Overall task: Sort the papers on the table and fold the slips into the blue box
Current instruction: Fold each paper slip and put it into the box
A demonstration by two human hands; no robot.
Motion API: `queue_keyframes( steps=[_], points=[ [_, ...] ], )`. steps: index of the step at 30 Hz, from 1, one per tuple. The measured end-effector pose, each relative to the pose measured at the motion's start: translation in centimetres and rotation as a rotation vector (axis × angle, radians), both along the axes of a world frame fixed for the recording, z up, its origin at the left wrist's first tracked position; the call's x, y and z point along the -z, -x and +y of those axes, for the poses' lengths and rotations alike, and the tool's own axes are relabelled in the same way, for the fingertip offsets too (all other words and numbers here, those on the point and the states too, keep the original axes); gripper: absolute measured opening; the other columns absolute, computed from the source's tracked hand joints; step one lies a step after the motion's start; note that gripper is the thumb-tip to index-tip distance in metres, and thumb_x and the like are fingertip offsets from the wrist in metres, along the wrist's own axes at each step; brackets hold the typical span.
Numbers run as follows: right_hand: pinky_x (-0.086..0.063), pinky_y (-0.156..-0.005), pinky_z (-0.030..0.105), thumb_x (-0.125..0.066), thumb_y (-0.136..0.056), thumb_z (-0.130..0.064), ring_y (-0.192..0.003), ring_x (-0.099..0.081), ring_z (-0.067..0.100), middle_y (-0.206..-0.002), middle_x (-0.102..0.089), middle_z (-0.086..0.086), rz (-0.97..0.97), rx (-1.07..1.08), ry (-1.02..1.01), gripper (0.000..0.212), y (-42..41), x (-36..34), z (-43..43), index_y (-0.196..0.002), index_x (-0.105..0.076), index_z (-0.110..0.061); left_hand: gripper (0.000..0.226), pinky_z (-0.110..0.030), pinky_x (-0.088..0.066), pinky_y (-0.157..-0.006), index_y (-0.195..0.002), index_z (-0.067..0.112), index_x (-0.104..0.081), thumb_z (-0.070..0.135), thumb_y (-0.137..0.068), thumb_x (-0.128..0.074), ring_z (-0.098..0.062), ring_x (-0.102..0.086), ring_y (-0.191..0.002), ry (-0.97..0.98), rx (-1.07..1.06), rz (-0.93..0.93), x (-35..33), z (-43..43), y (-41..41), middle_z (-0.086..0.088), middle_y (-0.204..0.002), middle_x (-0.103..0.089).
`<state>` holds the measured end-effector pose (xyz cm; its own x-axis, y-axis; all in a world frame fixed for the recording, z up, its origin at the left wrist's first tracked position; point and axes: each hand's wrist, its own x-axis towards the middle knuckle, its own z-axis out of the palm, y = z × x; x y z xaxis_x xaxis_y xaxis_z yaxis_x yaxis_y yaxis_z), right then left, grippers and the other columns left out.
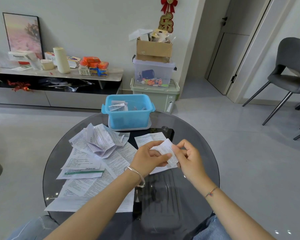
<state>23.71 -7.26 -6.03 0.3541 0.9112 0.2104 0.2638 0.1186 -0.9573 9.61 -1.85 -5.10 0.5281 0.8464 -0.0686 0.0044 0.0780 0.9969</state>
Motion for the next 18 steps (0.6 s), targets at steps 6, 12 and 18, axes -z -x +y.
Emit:
queue_keyframes(
  steps=[6,12,18],
  points=[
    [-0.033,-0.042,0.015,-0.053,-0.096,-0.015,-0.041,-0.036,0.007,-0.047,-0.047,0.0,0.014,0.042,-0.065,0.027,0.6,-0.1,0.0,-0.071,-0.044,-0.01,0.007,-0.014,-0.054,-0.066,-0.08,0.007,-0.069,0.011,-0.079,-0.075,-0.008,-0.071,-0.072,0.203,-0.024,-0.08,-0.1,-0.4,-0.1,-0.004,-0.077,-0.074],
    [-0.032,-0.042,0.017,-0.055,-0.095,-0.018,-0.039,-0.035,0.007,-0.045,-0.047,-0.001,0.023,0.018,-0.047,0.027,0.0,0.2,0.3,-0.071,-0.046,-0.01,0.022,-0.015,-0.055,-0.064,-0.076,0.006,-0.069,0.02,-0.091,-0.062,-0.015,-0.072,-0.074,0.241,-0.001,-0.076,-0.6,0.1,0.2,-0.011,-0.082,-0.075],
    [-0.031,-0.042,0.018,-0.054,-0.095,-0.019,-0.041,-0.036,0.009,-0.048,-0.046,0.004,0.016,-0.006,-0.007,0.026,-0.2,0.7,0.5,-0.073,-0.047,-0.008,0.026,-0.019,-0.056,-0.058,-0.09,0.001,-0.069,0.017,-0.098,-0.05,-0.017,-0.072,-0.067,0.274,0.0,-0.088,-1.0,0.3,0.7,-0.012,-0.077,-0.074]
  ],
)
